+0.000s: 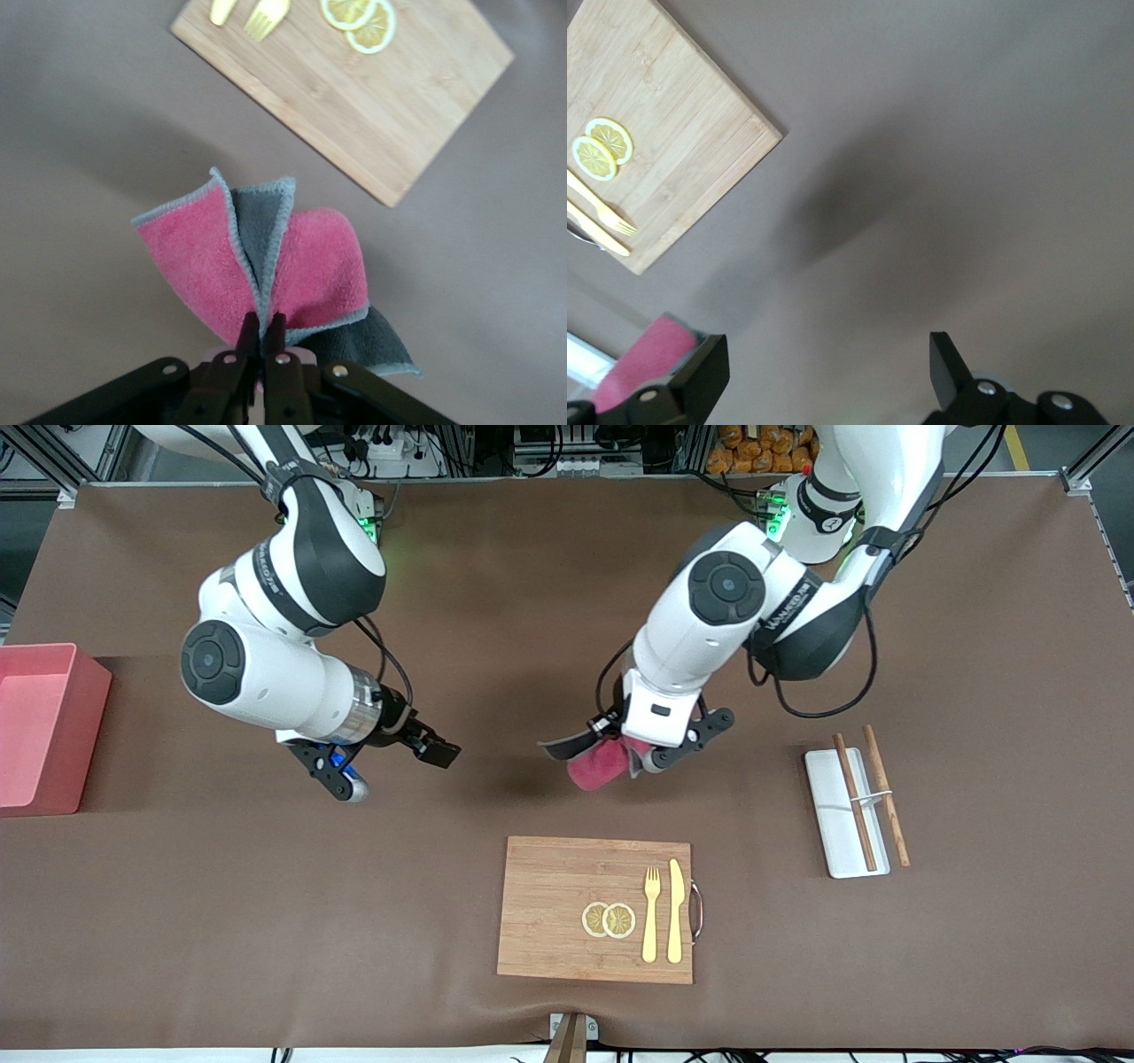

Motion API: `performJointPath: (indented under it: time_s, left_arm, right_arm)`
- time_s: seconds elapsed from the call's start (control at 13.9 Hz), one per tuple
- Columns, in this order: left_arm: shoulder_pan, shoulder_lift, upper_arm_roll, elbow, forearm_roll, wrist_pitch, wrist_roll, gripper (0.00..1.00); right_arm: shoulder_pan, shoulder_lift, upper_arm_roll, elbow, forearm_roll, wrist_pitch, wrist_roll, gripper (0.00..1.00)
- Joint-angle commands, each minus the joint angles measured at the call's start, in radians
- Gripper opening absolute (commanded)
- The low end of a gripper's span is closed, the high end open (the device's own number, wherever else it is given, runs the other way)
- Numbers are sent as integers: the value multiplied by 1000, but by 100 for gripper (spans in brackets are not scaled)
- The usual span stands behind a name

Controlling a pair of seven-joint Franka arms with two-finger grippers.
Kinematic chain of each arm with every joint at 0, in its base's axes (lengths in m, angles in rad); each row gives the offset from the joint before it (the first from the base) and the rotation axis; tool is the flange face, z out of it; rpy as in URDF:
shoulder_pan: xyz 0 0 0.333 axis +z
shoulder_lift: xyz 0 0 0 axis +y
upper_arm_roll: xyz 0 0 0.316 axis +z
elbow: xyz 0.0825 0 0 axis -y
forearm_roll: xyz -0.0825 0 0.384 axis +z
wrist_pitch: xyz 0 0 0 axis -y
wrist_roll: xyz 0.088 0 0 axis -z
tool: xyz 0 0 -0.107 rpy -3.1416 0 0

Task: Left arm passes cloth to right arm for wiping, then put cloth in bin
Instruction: 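Carry the cloth toward the right gripper and grasp it there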

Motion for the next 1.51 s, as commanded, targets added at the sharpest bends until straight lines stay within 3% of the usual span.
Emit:
performJointPath:
  time_s: [0.0, 0.29, 0.72, 0.79, 0.86, 0.94, 1.23, 1.3, 1.37, 1.44]
  left_arm:
    - [-34, 34, 3, 75, 16, 23, -69, 0]
    - [-95, 66, 3, 114, 15, 109, -196, 0]
    - [-157, 97, 3, 126, 13, 235, -348, 0]
    - [-158, 99, 1, 127, 13, 247, -366, 0]
    - [-161, 100, 1, 127, 13, 256, -374, 0]
    - [-164, 102, 1, 127, 13, 269, -379, 0]
    - [-183, 102, 1, 127, 13, 298, -422, 0]
    - [-183, 100, 1, 127, 13, 298, -435, 10]
    - [-183, 97, 3, 127, 13, 298, -451, 43]
    - [-183, 91, 6, 126, 21, 295, -449, 99]
  right_arm:
    - [36, 31, -12, 19, 42, 29, 95, 100]
    - [65, 42, -11, 20, 65, 100, 204, 100]
    - [82, 42, -12, 17, 94, 123, 206, 100]
    - [82, 42, -12, 17, 93, 123, 204, 66]
    - [82, 42, -12, 17, 88, 123, 189, 22]
    - [84, 42, -12, 17, 88, 122, 186, 0]
    - [67, 41, -12, 17, 87, 114, 142, 0]
    - [58, 41, -14, 17, 87, 112, 119, 0]
    - [49, 41, -14, 17, 87, 105, 100, 0]
    - [36, 39, -14, 17, 85, 86, 74, 0]
